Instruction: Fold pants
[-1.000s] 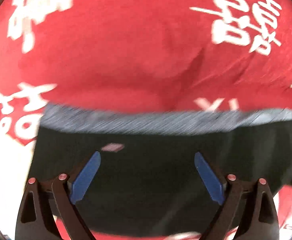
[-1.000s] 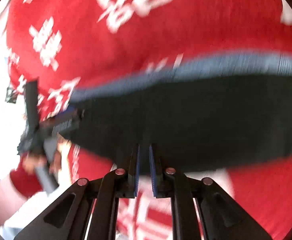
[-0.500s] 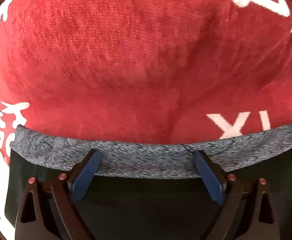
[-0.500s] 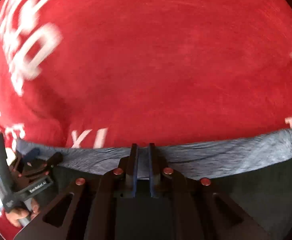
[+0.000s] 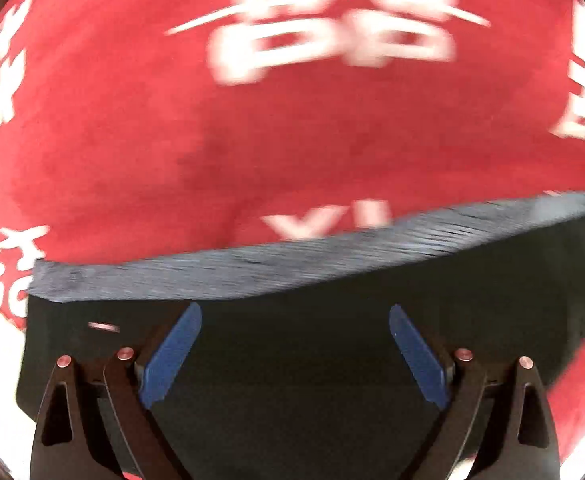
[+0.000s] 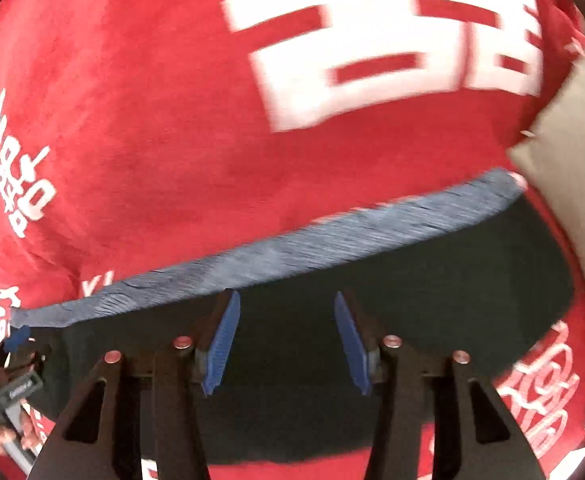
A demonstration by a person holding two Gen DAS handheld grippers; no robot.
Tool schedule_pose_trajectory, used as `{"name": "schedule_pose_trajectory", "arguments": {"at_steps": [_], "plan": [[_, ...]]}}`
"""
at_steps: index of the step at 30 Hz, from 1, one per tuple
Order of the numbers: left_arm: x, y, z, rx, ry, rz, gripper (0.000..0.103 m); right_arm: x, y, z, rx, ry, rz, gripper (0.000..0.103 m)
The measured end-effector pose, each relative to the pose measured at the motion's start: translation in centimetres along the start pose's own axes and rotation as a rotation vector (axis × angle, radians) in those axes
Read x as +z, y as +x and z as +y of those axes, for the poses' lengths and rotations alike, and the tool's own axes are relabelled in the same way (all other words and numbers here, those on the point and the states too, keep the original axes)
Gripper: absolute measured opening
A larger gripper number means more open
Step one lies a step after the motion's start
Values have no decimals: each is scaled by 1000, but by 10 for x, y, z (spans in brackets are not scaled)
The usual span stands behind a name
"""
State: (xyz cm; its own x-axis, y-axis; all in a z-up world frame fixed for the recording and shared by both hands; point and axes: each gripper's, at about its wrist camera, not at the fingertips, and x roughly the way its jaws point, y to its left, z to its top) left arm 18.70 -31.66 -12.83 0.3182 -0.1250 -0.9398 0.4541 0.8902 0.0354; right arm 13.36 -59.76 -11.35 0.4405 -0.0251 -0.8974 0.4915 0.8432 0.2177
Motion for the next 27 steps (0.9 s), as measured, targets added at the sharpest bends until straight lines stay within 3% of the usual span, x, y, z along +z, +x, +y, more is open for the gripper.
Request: {"name": "schedule_pose_trajectory", "arguments": {"at_steps": [4,6,9,10,13,18,22,27], "plan": [[-6,0,-58,-70,24,26,96,2,-11,-54,-77,64,-11,53],[-14,7,-81,-61,45,46,96,2,-11,-84,-76,104,9,43],[-27,23,-85,-50,46,83,97,3,7,-121,-110,125,77,40],[-30,23,-80,-59,18,61,102,1,15,-134,-123,121,94,31],[-32,23,-71,-68,-10,79,103,2,12,-150,-97,109,43,24],[-31,17,-80,-11,26,76,103,3,11,-154,-100,160,27,24],[-28,13,-81,-29,-21,100,103,-2,8,-165,-88,138,33,24],[-30,10,-88,-13,-33,106,103,-6,-16,-176,-86,139,82,42]]}}
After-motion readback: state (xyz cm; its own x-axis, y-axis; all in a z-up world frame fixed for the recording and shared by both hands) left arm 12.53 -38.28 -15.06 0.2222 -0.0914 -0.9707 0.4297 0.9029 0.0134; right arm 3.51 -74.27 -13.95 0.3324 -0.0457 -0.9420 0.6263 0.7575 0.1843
